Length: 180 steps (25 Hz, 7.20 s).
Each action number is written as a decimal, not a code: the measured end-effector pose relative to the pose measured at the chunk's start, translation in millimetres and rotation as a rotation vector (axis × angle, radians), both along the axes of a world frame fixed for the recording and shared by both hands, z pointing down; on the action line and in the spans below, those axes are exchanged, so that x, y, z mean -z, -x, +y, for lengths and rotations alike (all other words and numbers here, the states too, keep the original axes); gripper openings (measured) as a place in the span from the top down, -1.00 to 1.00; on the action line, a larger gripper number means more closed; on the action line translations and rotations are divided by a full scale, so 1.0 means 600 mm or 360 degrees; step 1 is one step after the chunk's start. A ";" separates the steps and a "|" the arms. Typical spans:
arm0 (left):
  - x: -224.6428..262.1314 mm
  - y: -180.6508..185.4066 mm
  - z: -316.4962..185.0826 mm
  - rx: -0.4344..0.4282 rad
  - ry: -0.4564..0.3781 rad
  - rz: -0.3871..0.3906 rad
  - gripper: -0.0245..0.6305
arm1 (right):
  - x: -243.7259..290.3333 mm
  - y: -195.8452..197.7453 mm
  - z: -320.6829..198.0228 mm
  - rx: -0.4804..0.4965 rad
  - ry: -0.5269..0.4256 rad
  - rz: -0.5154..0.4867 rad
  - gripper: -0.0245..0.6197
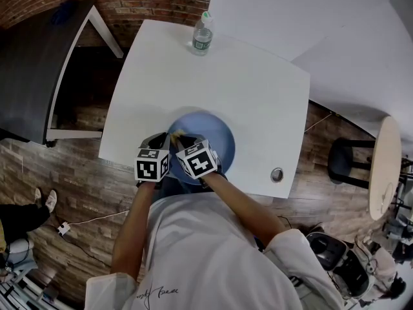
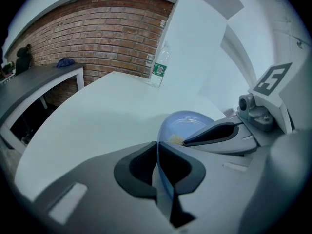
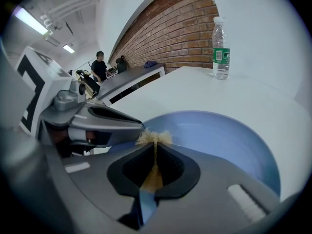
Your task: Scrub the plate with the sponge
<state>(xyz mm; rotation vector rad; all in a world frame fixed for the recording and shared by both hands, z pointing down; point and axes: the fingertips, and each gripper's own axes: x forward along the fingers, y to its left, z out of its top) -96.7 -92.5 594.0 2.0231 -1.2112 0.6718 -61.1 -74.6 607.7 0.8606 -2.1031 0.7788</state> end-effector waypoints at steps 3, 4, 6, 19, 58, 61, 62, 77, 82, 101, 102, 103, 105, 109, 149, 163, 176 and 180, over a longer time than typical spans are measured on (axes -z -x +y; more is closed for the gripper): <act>0.000 0.001 0.001 0.0004 0.0000 -0.0001 0.85 | -0.001 0.003 0.006 0.0027 0.0018 -0.0010 0.86; 0.000 0.002 0.001 0.0006 0.0000 -0.0001 0.85 | -0.001 0.004 0.008 0.0036 0.0022 -0.0013 0.86; 0.000 0.002 0.000 0.0008 -0.0002 0.0000 0.85 | 0.000 0.005 0.012 0.0054 0.0033 -0.0020 0.86; 0.000 0.001 0.000 0.0006 -0.0009 -0.0001 0.84 | -0.001 0.019 0.055 0.0200 0.0140 -0.0084 0.86; 0.002 0.000 0.001 0.0004 -0.0012 -0.0033 0.84 | -0.003 0.000 0.172 0.0568 0.0502 -0.0201 0.85; 0.003 0.001 0.001 0.0005 -0.0011 -0.0037 0.84 | -0.002 -0.004 0.178 0.0586 0.0532 -0.0206 0.85; 0.003 0.001 0.001 0.0006 -0.0009 -0.0038 0.84 | -0.001 -0.006 0.180 0.0592 0.0539 -0.0205 0.85; 0.001 0.001 0.002 0.0013 -0.0002 -0.0044 0.84 | -0.003 -0.033 0.198 0.0686 0.0561 -0.0195 0.85; 0.000 0.002 0.002 0.0010 0.0004 -0.0052 0.84 | -0.003 -0.046 0.200 0.0716 0.0573 -0.0175 0.85; 0.000 0.000 0.002 0.0025 0.0008 -0.0071 0.83 | -0.003 -0.068 0.203 0.0853 0.0557 -0.0049 0.85; 0.000 0.000 0.002 0.0025 0.0007 -0.0073 0.83 | -0.003 -0.069 0.203 0.0861 0.0554 -0.0042 0.85; 0.000 0.001 0.003 0.0024 0.0005 -0.0076 0.83 | -0.003 -0.071 0.203 0.0865 0.0551 -0.0032 0.85; 0.000 0.001 0.003 0.0023 0.0002 -0.0079 0.83 | -0.004 -0.074 0.203 0.0870 0.0548 -0.0011 0.85; -0.001 0.000 0.003 0.0020 0.0001 -0.0079 0.83 | -0.006 -0.085 0.200 0.0882 0.0543 0.0040 0.85; -0.002 -0.001 0.001 0.0000 0.0003 -0.0069 0.83 | -0.006 -0.184 0.136 0.0937 0.0477 0.0341 0.84; -0.001 -0.003 0.000 -0.0002 0.0010 -0.0078 0.82 | -0.003 -0.198 0.089 0.0836 0.0362 0.0417 0.85; -0.004 -0.003 -0.001 -0.0010 0.0017 -0.0072 0.83 | 0.001 -0.194 0.024 0.0681 0.0176 0.0474 0.85; -0.003 -0.002 -0.001 -0.0009 0.0017 -0.0070 0.82 | 0.000 -0.191 0.006 0.0641 0.0142 0.0477 0.85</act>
